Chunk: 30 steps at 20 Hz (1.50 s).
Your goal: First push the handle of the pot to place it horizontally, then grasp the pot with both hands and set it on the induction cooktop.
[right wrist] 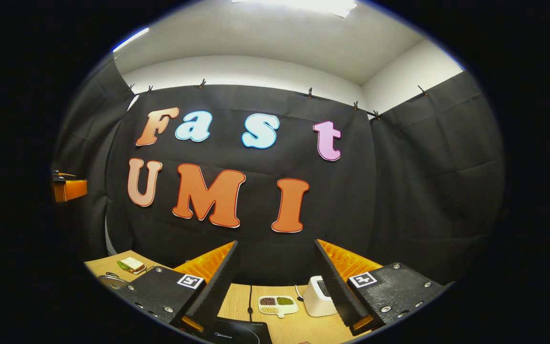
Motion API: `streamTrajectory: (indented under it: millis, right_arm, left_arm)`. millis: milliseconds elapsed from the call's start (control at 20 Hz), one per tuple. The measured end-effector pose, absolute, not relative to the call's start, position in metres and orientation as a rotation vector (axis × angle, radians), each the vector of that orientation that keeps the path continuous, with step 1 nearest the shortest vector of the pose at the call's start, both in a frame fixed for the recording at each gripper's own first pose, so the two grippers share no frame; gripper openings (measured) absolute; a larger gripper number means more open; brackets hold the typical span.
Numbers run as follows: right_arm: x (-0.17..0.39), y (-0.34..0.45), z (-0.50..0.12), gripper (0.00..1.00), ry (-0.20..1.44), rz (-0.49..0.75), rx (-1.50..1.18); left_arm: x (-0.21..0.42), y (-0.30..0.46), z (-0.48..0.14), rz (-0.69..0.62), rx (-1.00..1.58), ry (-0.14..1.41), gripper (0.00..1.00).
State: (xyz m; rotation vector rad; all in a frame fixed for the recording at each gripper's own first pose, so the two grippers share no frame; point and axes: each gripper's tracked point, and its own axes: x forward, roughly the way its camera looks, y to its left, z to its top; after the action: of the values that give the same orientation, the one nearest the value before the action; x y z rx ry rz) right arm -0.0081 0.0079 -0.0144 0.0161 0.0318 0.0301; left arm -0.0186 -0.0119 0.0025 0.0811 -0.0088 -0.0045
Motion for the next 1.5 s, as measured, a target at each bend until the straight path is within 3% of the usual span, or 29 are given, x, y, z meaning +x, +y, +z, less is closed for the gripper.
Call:
streamTrajectory:
  millis: [50,200,250,300,350,450,550,600,700,750,1100,1500]
  right_arm:
    - [-0.009,0.009,-0.017,0.95,0.040,0.031,0.017]
    - [-0.014,0.011,-0.027,0.95,0.072,0.036,0.037]
    - [-0.016,0.012,-0.031,0.95,0.082,0.039,0.041]
    - [-0.018,0.013,-0.033,0.95,0.090,0.038,0.041]
    - [-0.018,0.013,-0.037,0.95,0.099,0.040,0.039]
    - [-0.021,0.014,-0.043,0.95,0.113,0.039,0.027]
    - [-0.023,0.016,-0.046,0.95,0.114,0.050,0.016]
    - [-0.023,0.015,-0.047,0.95,0.111,0.051,0.008]
    - [-0.022,0.013,-0.046,0.95,0.104,0.046,-0.001]
    - [-0.022,0.012,-0.045,0.95,0.097,0.047,0.000]
    - [-0.023,0.007,-0.055,0.95,0.098,0.026,0.020]
    - [-0.029,0.007,-0.083,0.95,0.157,0.013,0.002]
  left_arm:
    - [-0.023,-0.015,-0.002,-0.014,0.098,0.003,0.92]
    - [-0.030,-0.026,-0.017,-0.040,0.138,0.044,0.58]
    - [-0.033,-0.029,-0.024,-0.045,0.148,0.061,0.55]
    - [-0.032,-0.031,-0.030,-0.058,0.157,0.079,0.33]
    - [-0.034,-0.035,-0.040,-0.076,0.165,0.105,0.27]
    - [-0.038,-0.043,-0.055,-0.117,0.164,0.152,0.04]
    - [-0.043,-0.053,-0.075,-0.164,0.132,0.218,0.09]
    - [-0.047,-0.059,-0.089,-0.200,0.115,0.273,0.03]
    - [-0.052,-0.062,-0.119,-0.235,0.114,0.370,0.07]
    - [-0.058,-0.062,-0.133,-0.251,0.125,0.424,0.02]
    - [-0.115,-0.042,-0.232,-0.267,0.134,0.794,0.02]
    - [-0.176,-0.021,-0.306,-0.300,0.150,1.086,0.02]
